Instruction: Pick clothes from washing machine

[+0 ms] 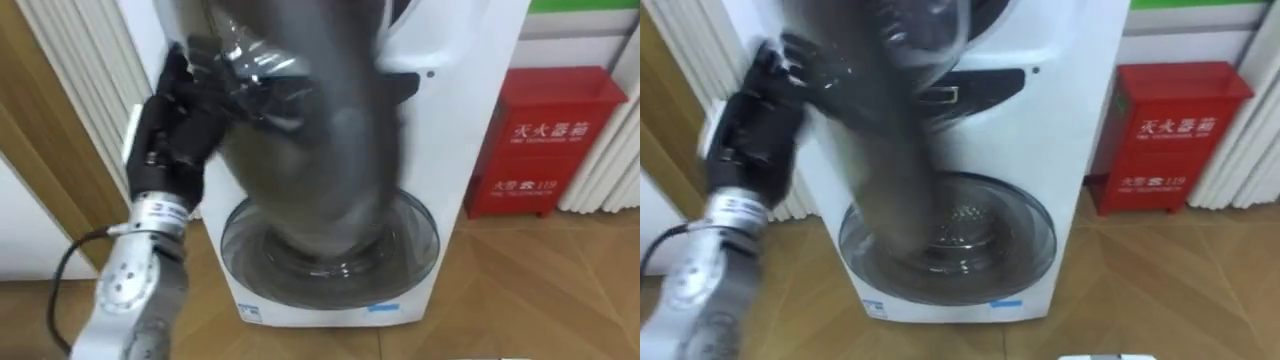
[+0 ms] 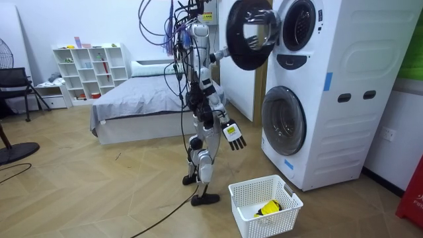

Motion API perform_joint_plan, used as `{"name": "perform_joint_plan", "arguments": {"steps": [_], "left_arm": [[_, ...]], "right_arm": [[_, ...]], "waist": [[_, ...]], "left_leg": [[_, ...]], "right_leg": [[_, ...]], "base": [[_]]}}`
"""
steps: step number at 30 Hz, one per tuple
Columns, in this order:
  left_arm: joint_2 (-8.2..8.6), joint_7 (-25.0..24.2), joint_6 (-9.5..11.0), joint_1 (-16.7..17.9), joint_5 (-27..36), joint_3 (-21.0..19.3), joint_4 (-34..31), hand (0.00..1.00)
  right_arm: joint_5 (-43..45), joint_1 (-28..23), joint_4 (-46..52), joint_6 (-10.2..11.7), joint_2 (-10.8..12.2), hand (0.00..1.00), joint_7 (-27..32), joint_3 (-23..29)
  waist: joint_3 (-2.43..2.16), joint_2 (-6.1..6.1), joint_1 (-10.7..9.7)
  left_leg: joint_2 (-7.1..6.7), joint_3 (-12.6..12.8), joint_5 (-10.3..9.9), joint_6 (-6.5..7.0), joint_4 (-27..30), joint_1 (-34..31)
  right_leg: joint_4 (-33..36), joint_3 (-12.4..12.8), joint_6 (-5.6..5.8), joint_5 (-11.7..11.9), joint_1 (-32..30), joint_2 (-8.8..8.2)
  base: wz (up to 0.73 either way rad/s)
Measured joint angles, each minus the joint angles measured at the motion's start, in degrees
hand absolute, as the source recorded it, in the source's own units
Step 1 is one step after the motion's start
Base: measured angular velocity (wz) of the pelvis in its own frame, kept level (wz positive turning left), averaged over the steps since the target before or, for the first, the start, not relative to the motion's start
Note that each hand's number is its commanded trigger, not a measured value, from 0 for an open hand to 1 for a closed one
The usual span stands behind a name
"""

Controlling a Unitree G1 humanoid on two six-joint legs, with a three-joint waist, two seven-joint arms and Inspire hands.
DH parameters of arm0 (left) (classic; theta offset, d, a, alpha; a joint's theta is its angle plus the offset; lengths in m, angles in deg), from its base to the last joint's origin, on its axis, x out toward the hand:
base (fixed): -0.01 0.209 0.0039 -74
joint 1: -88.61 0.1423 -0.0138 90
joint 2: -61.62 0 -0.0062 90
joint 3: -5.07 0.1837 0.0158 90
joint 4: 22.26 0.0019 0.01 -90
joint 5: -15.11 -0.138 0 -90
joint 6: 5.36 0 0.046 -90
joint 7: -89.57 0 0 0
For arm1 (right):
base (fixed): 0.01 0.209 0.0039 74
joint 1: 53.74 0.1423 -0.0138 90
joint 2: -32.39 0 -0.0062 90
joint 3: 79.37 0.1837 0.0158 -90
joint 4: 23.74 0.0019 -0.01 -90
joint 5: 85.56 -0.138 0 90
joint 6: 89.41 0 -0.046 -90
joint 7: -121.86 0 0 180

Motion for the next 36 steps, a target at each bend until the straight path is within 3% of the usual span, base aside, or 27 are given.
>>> {"name": "perform_joint_plan", "arguments": {"steps": [1, 3, 6, 9, 15, 19, 22, 24, 28, 32, 36], "left_arm": [[0.09, -0.6, 0.0, 0.0, 0.0, 1.6, 0.0, 0.00], [0.12, -3.9, -1.7, 0.1, 0.5, 9.3, 0.0, 0.00], [0.80, -8.8, -3.7, 0.1, 0.9, 17.6, 0.5, 0.00], [1.66, -12.2, -5.3, 0.1, 0.9, 21.7, 1.7, 0.00], [2.03, -15.5, -5.5, 0.2, 0.8, 23.7, 6.8, 0.00], [1.18, -15.7, -5.8, 2.2, 0.8, 23.1, 8.2, 0.00], [-0.21, -15.8, -5.3, 5.9, -0.1, 23.0, 9.1, 0.00], [-0.80, -15.8, -4.0, 10.1, -2.7, 21.4, 14.7, 0.00], [-2.56, -15.7, -3.9, 16.3, -8.6, 17.4, 23.0, 0.00], [-3.03, -14.7, -1.8, 21.9, -15.1, 10.1, 36.6, 0.00], [-3.19, -12.0, 1.2, 27.0, -16.2, 2.4, 49.7, 0.00]], "right_arm": [[-0.3, 0.2, -0.2, 0.0, 0.0, 0.00, -0.1, -0.5], [-0.7, 1.5, -1.0, 0.0, 0.0, 0.00, -0.3, -1.6], [-0.7, 4.0, -2.6, -0.4, 0.2, 0.00, -0.3, -1.7], [-0.7, 4.8, -2.6, -0.4, 0.4, 0.00, -0.1, -1.7], [-1.0, 4.6, -2.7, -0.5, 0.7, 0.00, 0.0, -1.9], [-1.9, 4.5, -2.7, -0.5, 1.1, 0.00, -0.1, -1.9], [-2.7, 3.8, -2.6, -0.5, 1.1, 0.00, -0.1, -1.9], [-2.7, 3.0, -2.2, -0.5, 1.1, 0.00, -0.1, -1.8], [-3.1, 2.2, -1.7, -0.1, 1.1, 0.00, 0.0, -1.5], [-7.9, 0.0, -2.1, 0.8, 1.0, 0.00, 0.1, -1.3], [-14.9, -1.7, -2.4, 1.6, 1.1, 0.00, -0.4, 1.3]], "waist": [[0.01, -0.14, -0.1], [-0.01, -0.35, -0.9], [-0.03, -0.31, -2.7], [-0.07, -0.24, -4.9], [0.16, -0.63, -5.9], [0.32, -0.98, -4.9], [0.22, -1.25, -3.7], [0.07, -1.68, -2.4], [-0.24, -2.30, -0.3], [-0.60, -2.80, 2.9], [-0.24, -2.12, 4.1]], "left_leg": [[0.00, 0.0, 0.0, 0.00, 0.0, 0.0], [-0.03, 0.1, 0.0, 0.01, 0.1, -0.2], [0.05, 1.5, 0.0, 0.01, 0.0, -0.2], [0.13, 2.0, 0.0, 0.01, -0.4, 0.2], [0.95, 3.2, 0.0, -0.07, -1.8, 2.0], [1.20, 4.5, 0.0, -0.08, -1.8, 1.9], [1.22, 4.6, 0.0, -0.08, -1.8, 1.9], [1.25, 4.4, 0.0, -0.09, -1.8, 2.5], [1.23, 4.4, 0.0, -0.11, -1.8, 2.6], [1.32, 4.2, 0.0, -0.15, -1.7, 2.9], [1.03, 4.2, -0.1, -0.31, -1.9, 3.7]], "right_leg": [[0.0, 0.0, 0.10, 0.1, -0.1, 0.00], [-0.1, -0.1, 0.26, 0.2, -0.2, -0.07], [-0.1, 0.4, 0.26, 0.2, -0.8, -0.10], [-0.2, 1.4, 0.26, 0.2, -0.9, 0.21], [-0.2, 2.9, 0.25, 0.2, -0.6, 1.06], [-0.2, 3.2, 0.24, 0.2, -1.2, 1.25], [-0.1, 3.2, 0.23, 0.2, -1.2, 1.38], [-0.2, 3.1, 0.20, 0.2, -0.8, 1.48], [-0.2, 2.9, 0.10, 0.3, -0.7, 1.72], [-1.3, 2.3, 0.05, 0.3, 0.4, 1.56], [-1.3, 1.2, 0.04, 0.3, 1.4, 1.37]], "base": [[0.00], [0.00], [-0.20], [-0.20], [-0.20], [-0.12], [-0.02], [-0.08], [-0.02], [0.09], [0.13]]}}
